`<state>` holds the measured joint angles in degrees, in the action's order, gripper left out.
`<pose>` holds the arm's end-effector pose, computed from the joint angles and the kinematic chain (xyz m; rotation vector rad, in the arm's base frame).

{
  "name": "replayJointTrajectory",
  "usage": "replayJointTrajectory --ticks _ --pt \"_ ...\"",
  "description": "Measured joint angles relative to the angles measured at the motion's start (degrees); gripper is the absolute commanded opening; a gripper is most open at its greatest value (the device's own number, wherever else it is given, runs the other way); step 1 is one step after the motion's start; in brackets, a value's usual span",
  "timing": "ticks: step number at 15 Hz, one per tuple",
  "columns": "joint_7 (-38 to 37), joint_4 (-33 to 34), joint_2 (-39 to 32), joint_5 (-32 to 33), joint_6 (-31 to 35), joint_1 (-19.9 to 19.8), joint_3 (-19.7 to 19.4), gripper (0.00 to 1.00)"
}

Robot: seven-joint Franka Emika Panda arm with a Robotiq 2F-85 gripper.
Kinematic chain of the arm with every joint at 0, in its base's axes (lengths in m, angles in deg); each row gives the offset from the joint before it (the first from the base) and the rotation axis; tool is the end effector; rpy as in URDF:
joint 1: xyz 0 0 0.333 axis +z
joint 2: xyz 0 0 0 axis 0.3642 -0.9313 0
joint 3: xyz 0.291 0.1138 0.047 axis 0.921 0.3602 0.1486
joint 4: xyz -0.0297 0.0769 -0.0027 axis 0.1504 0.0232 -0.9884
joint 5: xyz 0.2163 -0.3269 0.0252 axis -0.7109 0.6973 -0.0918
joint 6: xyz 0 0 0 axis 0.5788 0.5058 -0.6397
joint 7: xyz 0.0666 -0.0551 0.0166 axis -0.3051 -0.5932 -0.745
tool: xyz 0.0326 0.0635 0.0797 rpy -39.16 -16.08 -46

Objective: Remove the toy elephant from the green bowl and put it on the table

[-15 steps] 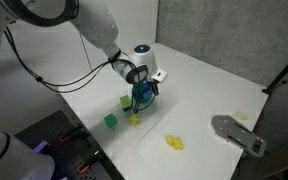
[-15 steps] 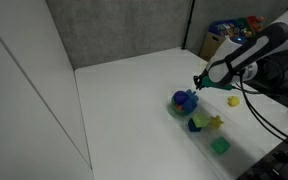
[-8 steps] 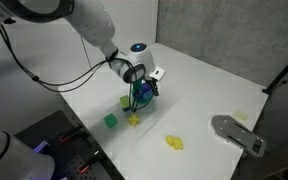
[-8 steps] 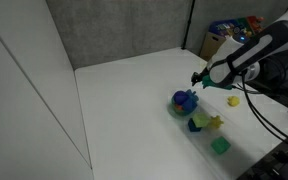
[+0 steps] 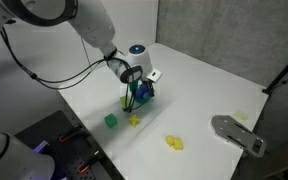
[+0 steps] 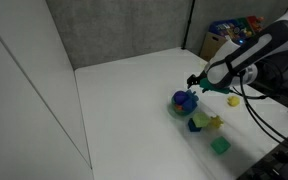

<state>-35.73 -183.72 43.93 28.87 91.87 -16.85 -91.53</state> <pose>0.6060 -0.0070 0.1435 -2.8206 1.0098 -0.4679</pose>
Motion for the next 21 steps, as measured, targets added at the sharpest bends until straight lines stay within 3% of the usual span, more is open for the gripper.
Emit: replayJointTrajectory --ticks 6,7,9,13,16,18,19,21 --pt "0.0 0.4 -1.6 -0.1 0.0 -1.1 0.7 0.97" --pt "0.0 0.5 -1.9 -0.1 0.0 -1.2 0.8 0.73" --pt "0.0 0.8 -2.5 -0.2 0.0 -1.3 0.8 0.69" --pt "0.0 1.4 -3.5 -0.2 0.0 -1.3 1.0 0.34" --pt "0.0 1.8 -3.7 -0.2 0.0 -1.1 1.0 0.12" --pt "0.0 2.1 -3.6 -0.2 0.3 -1.1 1.0 0.04" --pt "0.0 2.3 -3.6 -0.2 0.3 -1.1 1.0 0.08" --pt "0.0 2.3 -3.6 -0.2 0.3 -1.0 1.0 0.06"
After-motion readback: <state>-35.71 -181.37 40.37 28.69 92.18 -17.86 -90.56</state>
